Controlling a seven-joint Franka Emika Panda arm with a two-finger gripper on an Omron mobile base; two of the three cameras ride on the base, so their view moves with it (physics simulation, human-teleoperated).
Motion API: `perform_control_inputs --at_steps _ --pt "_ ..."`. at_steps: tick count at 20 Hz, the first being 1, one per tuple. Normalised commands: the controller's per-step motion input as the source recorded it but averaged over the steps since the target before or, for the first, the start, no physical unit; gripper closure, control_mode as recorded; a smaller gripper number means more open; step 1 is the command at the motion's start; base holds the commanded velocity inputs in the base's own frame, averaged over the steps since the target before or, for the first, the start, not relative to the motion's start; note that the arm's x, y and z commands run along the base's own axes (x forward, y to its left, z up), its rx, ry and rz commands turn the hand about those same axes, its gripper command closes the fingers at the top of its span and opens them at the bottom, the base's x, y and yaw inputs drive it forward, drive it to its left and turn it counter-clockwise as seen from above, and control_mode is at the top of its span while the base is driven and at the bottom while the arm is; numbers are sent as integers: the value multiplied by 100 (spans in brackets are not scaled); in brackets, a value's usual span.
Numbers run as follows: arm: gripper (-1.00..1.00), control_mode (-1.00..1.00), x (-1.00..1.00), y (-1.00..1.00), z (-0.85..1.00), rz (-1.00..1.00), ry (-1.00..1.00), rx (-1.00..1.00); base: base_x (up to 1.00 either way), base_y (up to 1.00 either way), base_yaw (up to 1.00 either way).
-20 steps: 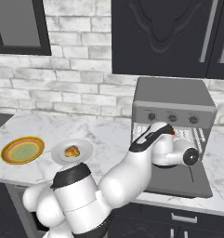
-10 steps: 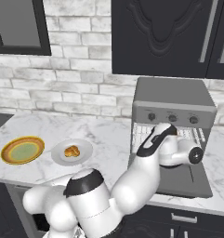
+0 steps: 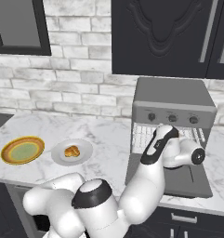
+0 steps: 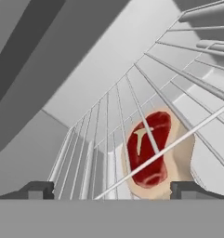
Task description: Open the toaster oven door. Place the bread on the top rack in the toaster oven and place the steak on the bottom rack.
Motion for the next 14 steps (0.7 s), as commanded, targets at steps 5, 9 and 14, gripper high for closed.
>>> perform_control_inputs --at_steps 5,9,14 --pt "-100 -100 25 0 -26 0 3 0 0 0 0" --pt "-100 -100 4 0 -37 0 0 0 0 0 0" --pt "-100 -100 1 0 -31 0 0 0 0 0 0"
